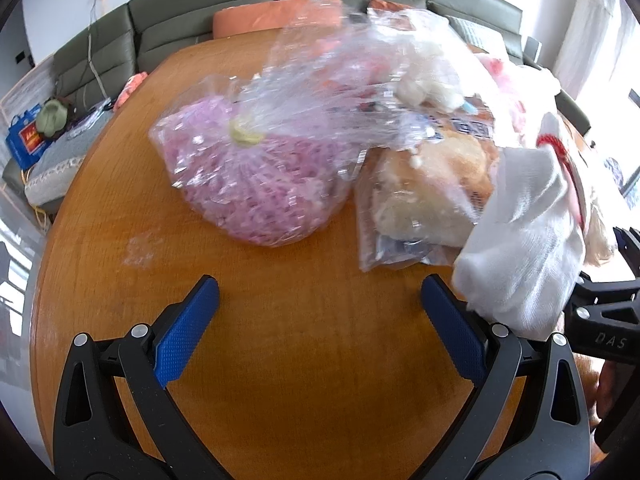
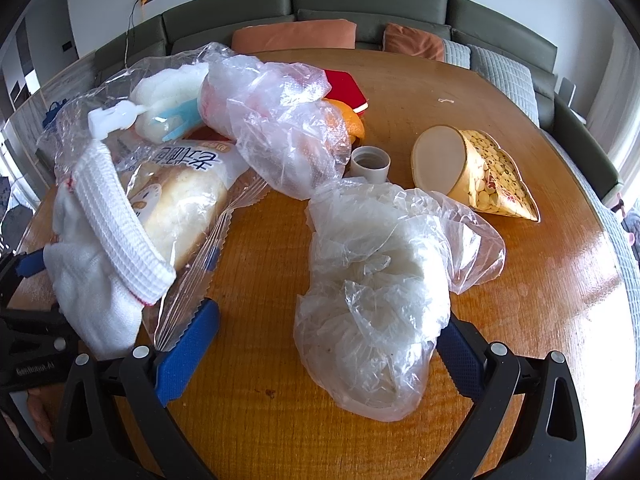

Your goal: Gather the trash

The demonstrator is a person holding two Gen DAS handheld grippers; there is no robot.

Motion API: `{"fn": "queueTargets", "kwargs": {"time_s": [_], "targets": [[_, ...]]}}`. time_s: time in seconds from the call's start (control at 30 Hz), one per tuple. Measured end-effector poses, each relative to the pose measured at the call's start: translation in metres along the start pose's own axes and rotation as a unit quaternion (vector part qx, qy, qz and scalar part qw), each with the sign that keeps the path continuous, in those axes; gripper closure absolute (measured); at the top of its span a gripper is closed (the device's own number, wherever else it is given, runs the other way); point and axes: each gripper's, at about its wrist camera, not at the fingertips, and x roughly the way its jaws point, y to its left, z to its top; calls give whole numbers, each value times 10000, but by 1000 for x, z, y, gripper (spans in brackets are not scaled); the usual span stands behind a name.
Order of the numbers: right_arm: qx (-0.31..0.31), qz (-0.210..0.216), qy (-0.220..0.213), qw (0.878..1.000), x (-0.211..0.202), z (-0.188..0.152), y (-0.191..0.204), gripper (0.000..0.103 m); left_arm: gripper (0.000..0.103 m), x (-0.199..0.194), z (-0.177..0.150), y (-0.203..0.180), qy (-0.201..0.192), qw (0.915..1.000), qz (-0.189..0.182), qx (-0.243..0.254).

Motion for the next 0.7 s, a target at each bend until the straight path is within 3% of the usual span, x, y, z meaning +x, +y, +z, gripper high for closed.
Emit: {"fn": "queueTargets", "kwargs": {"time_s": [0.17,0.53,0.7], "targets": [[-46,138,171,9997,-9,-5,-2,3,6,-4,0,12,143,9998,-141,-50],[-349,471,-175,9981,-69,11,4,3,6,-44,2,35,-322,9992,-223,-87],[-505,1073,-104,9929,-84,20,21,6,6,-52,8,47,-387,9988,-247,-198]]}}
